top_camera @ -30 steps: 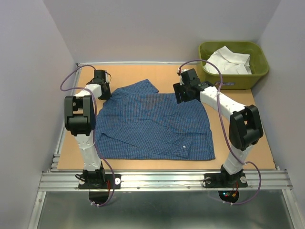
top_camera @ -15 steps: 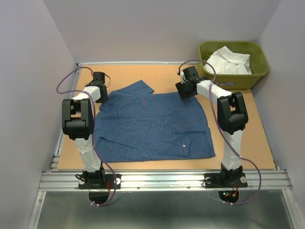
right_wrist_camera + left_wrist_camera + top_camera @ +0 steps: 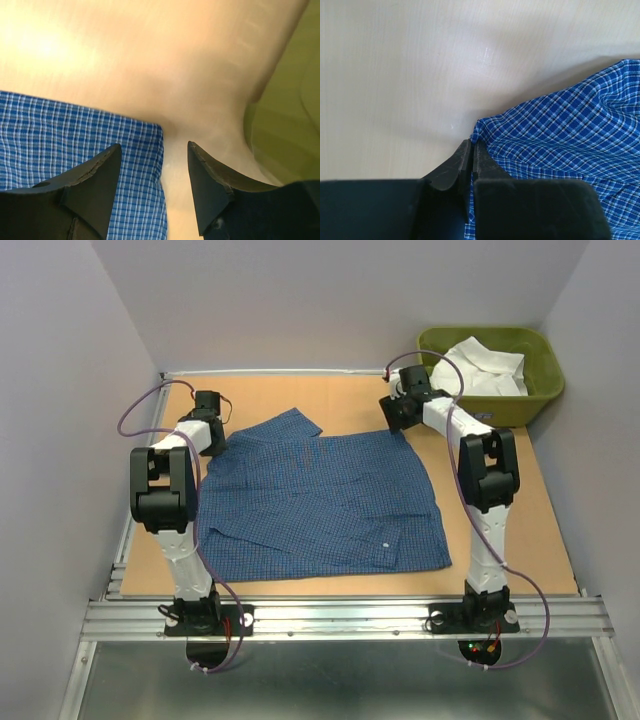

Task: Fold and stack the long sleeve shirts
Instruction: Fold the shirt

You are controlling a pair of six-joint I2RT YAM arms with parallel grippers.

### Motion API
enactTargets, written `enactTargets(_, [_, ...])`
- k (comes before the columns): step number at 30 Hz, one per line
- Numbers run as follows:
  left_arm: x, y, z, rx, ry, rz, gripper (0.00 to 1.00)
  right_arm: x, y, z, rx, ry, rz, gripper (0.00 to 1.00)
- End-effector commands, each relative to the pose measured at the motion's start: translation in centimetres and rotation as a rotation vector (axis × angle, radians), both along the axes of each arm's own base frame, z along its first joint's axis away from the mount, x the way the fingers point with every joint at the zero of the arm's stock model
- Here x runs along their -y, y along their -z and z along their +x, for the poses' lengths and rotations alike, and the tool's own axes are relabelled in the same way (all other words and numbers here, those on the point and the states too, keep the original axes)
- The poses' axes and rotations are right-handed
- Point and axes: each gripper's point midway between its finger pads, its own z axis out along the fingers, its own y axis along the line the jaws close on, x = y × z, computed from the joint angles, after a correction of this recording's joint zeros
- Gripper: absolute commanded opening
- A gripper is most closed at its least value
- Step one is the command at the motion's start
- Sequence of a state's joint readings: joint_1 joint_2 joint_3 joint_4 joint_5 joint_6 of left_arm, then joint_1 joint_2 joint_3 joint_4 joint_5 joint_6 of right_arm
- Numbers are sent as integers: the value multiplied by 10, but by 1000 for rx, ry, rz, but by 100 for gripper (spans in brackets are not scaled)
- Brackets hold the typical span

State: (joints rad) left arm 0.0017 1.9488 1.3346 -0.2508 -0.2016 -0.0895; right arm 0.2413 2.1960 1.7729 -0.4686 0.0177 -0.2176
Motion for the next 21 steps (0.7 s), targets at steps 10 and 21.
enactTargets(10, [-8,-24,2,46,-19,37,5,-10,21,17,-9,-58,65,59])
enactTargets(21, [-12,-23,0,39,-33,58,5,-11,55,2,-89,-89,74,50])
